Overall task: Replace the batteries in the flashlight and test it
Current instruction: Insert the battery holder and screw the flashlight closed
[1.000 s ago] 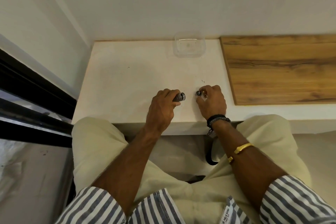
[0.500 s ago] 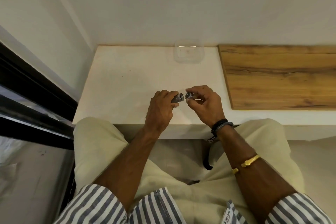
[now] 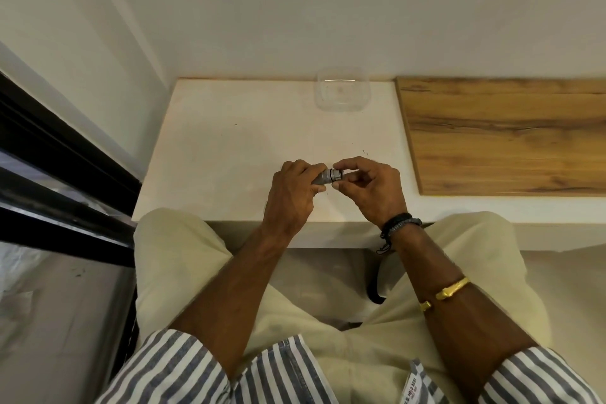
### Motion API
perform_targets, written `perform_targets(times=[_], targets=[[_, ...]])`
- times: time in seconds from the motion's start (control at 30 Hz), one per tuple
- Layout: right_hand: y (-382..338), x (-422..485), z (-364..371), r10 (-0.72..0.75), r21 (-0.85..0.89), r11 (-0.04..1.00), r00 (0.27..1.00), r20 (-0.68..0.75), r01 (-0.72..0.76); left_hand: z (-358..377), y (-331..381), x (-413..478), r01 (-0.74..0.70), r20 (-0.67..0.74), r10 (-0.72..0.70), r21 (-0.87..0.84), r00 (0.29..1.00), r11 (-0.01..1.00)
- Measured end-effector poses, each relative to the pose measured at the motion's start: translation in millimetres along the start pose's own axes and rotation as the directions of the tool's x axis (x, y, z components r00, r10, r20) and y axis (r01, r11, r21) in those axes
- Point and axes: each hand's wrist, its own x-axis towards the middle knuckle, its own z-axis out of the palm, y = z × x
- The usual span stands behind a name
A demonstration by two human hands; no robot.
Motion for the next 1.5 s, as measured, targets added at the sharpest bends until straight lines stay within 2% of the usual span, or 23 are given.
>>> perform_targets(times=[0.27,0.47,0.57,0.73,0.8,0.9,1.07,1.17,1.3,1.4,1.5], targets=[[0.6,2.0,-0.4,-0.026,-0.031,0.999,0.999,0.023,0.026,0.1,-0.7,0.7,-0.008,0.02,0.008,0.017,1.0,1.0],[-4.3,0.0,0.6,0.1,-0.073,0.993,0.993,0.055,-0.096,0.2,2.3,-0.3,-0.043,0.023,0.043,0.022,0.999,0.999],[-2.2,-0.9,1.7,0.11,-0.073,0.992,0.993,0.053,-0.106,0.8,1.7,-1.5,-0.027,0.005,0.027,0.012,1.0,1.0],[0.2,0.0,-1.5,0.021,-0.051,0.999,0.989,0.144,-0.014,-0.4,-1.0,-1.1,0.022,0.001,-0.022,0.006,1.0,1.0],[4.1,-0.2,-1.9,-0.016,-0.046,0.999,0.991,0.131,0.022,1.3,-2.3,-0.9,0.023,0.004,-0.023,0.005,1.0,1.0],[2.3,0.4,-1.1,0.026,-0.007,1.0,0.993,0.114,-0.025,2.8,-3.0,-0.4,0.015,0.006,-0.015,0.01,1.0,1.0],[0.9,0.0,5.1,0.076,-0.192,0.979,0.995,0.057,-0.064,2.2,-0.4,-0.7,-0.044,0.019,0.044,0.007,0.999,0.999],[2.0,0.0,7.5,0.125,-0.233,0.965,0.992,0.025,-0.116,2.6,-0.3,-1.7,-0.051,0.022,0.05,0.008,0.998,0.999],[2.6,0.4,4.8,0.117,-0.041,0.993,0.985,0.127,-0.113,1.8,-2.3,-1.6,0.002,0.011,-0.002,-0.009,1.0,1.0],[6.8,0.7,4.3,0.026,-0.058,0.998,0.988,0.154,-0.017,1.6,-3.3,-1.8,0.019,0.017,-0.019,0.002,1.0,1.0],[7.6,0.2,3.9,0.024,-0.032,0.999,0.991,0.128,-0.02,2.4,-2.6,-2.0,0.017,0.019,-0.017,0.005,1.0,1.0]])
